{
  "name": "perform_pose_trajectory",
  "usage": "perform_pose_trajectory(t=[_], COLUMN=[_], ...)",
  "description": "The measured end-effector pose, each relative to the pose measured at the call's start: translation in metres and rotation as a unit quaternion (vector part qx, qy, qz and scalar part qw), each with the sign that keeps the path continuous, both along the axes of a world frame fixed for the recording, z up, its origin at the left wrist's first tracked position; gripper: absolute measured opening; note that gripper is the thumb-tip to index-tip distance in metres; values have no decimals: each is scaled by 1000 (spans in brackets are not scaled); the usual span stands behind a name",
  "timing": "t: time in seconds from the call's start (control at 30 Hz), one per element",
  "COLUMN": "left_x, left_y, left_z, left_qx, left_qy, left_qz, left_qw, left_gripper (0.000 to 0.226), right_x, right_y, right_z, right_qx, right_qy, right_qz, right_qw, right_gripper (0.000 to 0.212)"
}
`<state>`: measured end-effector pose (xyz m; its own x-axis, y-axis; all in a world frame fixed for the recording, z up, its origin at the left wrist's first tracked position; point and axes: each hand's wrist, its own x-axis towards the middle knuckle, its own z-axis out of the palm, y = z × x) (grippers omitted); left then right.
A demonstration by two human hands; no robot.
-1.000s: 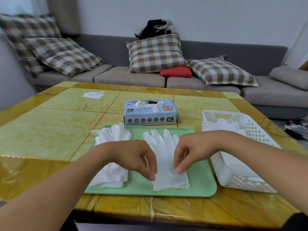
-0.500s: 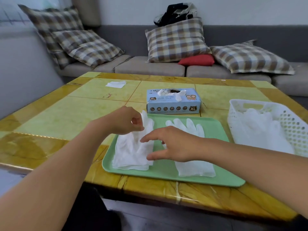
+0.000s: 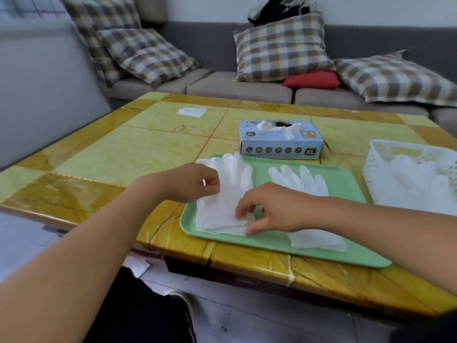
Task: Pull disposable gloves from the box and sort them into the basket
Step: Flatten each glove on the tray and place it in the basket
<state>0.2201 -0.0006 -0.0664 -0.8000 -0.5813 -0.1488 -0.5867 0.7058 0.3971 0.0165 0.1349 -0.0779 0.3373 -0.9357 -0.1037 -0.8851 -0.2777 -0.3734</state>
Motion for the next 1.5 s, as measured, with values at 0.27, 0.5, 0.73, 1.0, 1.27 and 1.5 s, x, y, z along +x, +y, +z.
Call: perform_pose_trajectory(t=[0.27,0.5,0.73,1.0,1.27,1.5], left_x=[7,3,-2,-16,-114,-119], left_y=[-3,-8,-1,20,89,98], left_z=[3,2,-4,50,59,62], left_qx=[-15,-19,-25,117,358,441], left_qy=[26,61,-61,53,412,411], left_qz=[32,67,25,-50,60,90], left_qw=[999,996,998,990,836,793], left_gripper=[10,29,129,99,30,31], right_x=[-12,-20,-28,-55,-84,-95], right_y=[-8,-6,3,19,41,63], right_z=[14,29,54,84,102,88], right_qx=[52,117,169,155,98,148], right_qy=[-149,-405,-501,-594,-640,-552], right_qz=[-48,-215,-221,-240,-263,-288], right_qw=[986,881,819,752,715,768], right_gripper=[11,17,25,37,46,40])
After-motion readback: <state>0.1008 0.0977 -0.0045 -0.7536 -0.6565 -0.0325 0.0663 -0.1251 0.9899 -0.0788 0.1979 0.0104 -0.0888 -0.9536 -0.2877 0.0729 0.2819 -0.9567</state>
